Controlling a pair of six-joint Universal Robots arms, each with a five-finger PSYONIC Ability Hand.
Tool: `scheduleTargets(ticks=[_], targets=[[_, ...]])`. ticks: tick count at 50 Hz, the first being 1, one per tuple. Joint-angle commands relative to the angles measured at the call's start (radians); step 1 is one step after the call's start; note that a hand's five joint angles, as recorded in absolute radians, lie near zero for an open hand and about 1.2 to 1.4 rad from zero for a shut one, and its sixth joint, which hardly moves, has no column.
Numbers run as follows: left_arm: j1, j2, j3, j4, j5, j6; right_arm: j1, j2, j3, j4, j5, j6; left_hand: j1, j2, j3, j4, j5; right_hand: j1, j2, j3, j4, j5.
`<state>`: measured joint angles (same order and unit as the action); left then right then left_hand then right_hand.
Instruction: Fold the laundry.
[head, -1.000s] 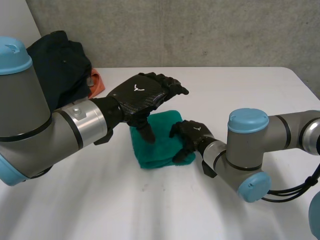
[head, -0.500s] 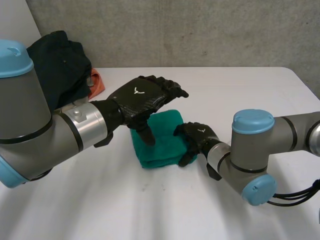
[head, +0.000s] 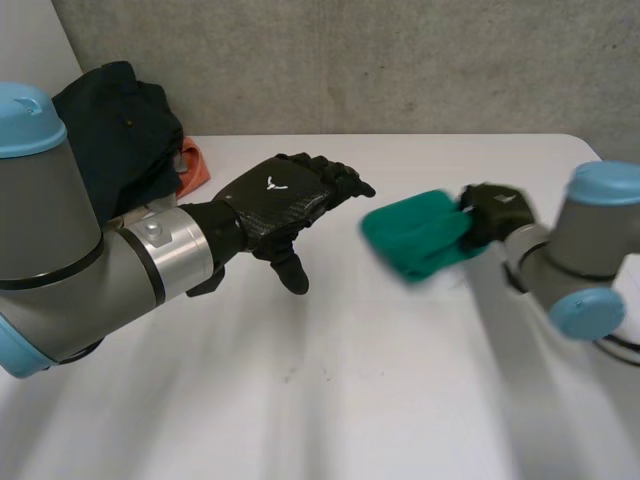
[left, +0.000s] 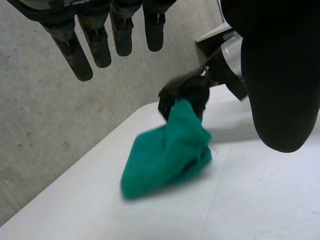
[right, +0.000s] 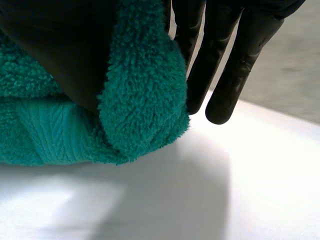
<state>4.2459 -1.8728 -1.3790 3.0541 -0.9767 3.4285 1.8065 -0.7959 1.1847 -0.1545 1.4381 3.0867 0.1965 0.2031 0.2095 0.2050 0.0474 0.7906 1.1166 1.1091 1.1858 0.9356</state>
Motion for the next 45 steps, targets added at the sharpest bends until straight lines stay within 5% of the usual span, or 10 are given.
scheduleTargets(ticks=[1,14,22,23,24,25,37,45], targets=[[0.000,0.006,0.000,0.000,0.000,0.000,-0.235,0.130,-0.248,0.047,0.004,-0.127,0.017,0.010,0.004,0.008,-0.008,0.606,0.280,0.287,0.210,0.286],[-0.003,0.006,-0.006,0.000,0.000,0.000,-0.403,0.583,-1.007,0.285,0.036,-0.361,0.020,0.013,0.007,0.011,-0.005,0.606,0.280,0.287,0.210,0.286],[-0.001,0.003,-0.017,0.000,0.001,0.000,-0.420,0.590,-0.998,0.233,0.025,-0.393,0.017,0.010,0.004,0.009,-0.008,0.606,0.280,0.287,0.210,0.286],[-0.001,0.003,-0.017,0.000,0.001,0.000,-0.420,0.592,-0.998,0.230,0.031,-0.399,0.017,0.010,0.004,0.008,-0.008,0.348,0.022,0.030,-0.047,0.028],[-0.001,0.003,-0.017,0.000,0.001,0.000,-0.420,0.593,-0.993,0.222,0.037,-0.420,0.020,0.013,0.007,0.011,-0.005,-0.439,-0.765,-0.758,-0.835,-0.759],[0.000,0.003,-0.017,0.000,0.001,-0.002,-0.420,0.595,-0.991,0.217,0.041,-0.431,0.020,0.013,0.007,0.011,-0.005,-0.601,-0.927,-0.920,-0.996,-0.921],[-0.001,0.003,-0.017,0.000,0.000,-0.003,-0.424,0.569,-0.920,0.133,0.090,-0.499,0.020,0.013,0.007,0.011,-0.005,-0.616,-0.942,-0.935,-1.011,-0.936],[0.003,0.018,-0.014,0.002,-0.002,-0.003,-0.435,0.216,-0.394,0.132,0.016,-0.528,0.017,0.010,0.004,0.009,-0.008,-0.616,-0.942,-0.935,-1.011,-0.936]])
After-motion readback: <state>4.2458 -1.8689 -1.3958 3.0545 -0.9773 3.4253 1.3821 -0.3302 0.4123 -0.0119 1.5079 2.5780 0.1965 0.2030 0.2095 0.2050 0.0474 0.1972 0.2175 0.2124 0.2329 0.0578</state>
